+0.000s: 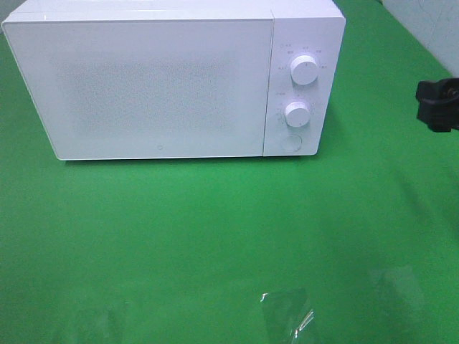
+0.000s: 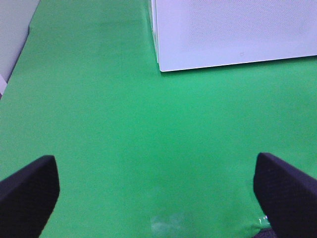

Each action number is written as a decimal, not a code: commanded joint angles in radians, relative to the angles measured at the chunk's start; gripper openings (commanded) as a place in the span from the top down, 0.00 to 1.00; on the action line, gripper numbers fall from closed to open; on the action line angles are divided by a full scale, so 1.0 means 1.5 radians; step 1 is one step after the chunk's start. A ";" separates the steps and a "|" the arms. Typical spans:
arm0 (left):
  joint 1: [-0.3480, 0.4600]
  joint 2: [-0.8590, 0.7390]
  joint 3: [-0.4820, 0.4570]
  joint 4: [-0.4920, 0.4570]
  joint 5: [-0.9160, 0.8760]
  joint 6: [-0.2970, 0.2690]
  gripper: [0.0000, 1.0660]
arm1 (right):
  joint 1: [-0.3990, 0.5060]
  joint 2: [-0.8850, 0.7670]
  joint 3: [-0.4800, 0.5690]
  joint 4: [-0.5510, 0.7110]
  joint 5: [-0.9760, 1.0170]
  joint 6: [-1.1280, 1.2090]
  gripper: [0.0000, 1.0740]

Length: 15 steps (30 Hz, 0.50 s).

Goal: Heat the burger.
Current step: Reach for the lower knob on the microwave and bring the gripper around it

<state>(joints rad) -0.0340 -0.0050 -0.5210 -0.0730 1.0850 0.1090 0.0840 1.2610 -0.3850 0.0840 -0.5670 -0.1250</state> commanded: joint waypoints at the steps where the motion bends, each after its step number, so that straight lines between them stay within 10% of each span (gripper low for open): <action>1: 0.003 -0.016 0.002 -0.006 -0.009 0.000 0.06 | 0.035 0.028 0.003 0.052 -0.049 -0.058 0.29; 15: 0.003 -0.016 0.002 -0.006 -0.009 0.000 0.06 | 0.241 0.209 0.001 0.226 -0.271 -0.099 0.20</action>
<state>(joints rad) -0.0340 -0.0050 -0.5210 -0.0730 1.0850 0.1090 0.4030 1.5440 -0.3840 0.3810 -0.8950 -0.2630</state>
